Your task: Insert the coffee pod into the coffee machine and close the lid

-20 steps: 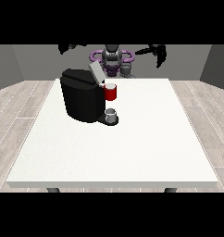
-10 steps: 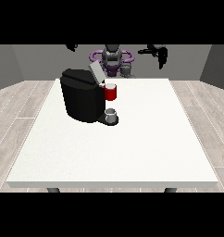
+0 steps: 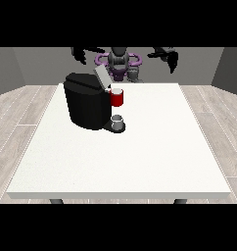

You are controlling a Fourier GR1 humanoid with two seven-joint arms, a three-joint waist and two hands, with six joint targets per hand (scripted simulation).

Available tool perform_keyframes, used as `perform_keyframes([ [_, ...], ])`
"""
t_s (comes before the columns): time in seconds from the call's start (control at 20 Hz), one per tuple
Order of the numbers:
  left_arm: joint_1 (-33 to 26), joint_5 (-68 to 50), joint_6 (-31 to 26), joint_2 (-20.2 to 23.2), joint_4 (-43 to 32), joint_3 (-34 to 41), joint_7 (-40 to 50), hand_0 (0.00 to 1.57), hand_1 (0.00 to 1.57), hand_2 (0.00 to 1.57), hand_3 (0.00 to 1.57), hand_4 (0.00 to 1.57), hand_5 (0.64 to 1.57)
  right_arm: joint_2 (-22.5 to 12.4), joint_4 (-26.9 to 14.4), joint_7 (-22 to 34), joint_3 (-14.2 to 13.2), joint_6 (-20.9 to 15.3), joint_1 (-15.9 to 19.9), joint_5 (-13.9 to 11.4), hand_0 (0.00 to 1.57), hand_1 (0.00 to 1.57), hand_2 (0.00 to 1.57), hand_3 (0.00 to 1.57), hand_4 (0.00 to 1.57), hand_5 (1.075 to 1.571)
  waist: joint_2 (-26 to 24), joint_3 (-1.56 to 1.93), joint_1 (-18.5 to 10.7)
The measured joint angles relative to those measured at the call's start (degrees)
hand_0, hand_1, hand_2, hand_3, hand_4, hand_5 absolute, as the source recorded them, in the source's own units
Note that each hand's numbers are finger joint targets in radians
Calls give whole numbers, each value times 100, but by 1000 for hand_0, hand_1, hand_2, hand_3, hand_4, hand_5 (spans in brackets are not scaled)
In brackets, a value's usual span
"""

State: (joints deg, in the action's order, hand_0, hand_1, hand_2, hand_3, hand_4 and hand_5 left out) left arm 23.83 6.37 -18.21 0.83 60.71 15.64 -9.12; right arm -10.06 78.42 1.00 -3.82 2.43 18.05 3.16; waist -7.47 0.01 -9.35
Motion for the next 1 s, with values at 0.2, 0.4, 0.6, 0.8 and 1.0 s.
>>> perform_keyframes([
  [0.2, -143, -255, 144, -28, 491, -154, 268, 0, 0, 0, 0, 0, 1571, -34, -415, -151, -160, 92, 259, 74, 0, 0, 0, 0, 0, 1571, 249, 1, -27],
  [0.4, -428, -367, 251, 20, 929, -260, 375, 0, 0, 0, 0, 0, 1571, 48, -680, -219, -136, 84, 524, 15, 0, 0, 0, 0, 0, 1571, 446, 1, 67],
  [0.6, -653, -459, 332, 14, 1350, -504, 610, 0, 0, 0, 0, 0, 1571, -41, -1053, -273, -261, 100, 838, -2, 0, 0, 0, 0, 0, 1571, 595, -1, -7],
  [0.8, -728, -511, 436, 90, 1515, -523, 554, 0, 0, 0, 0, 0, 1571, -13, -1253, -311, -183, 106, 1172, -127, 0, 0, 0, 0, 0, 1571, 796, -2, 105],
  [1.0, -822, -624, 458, 199, 1776, -542, 701, 0, 0, 0, 0, 0, 1571, 13, -1442, -429, -136, 114, 1320, -247, 0, 0, 0, 0, 0, 1571, 828, -8, 165],
])
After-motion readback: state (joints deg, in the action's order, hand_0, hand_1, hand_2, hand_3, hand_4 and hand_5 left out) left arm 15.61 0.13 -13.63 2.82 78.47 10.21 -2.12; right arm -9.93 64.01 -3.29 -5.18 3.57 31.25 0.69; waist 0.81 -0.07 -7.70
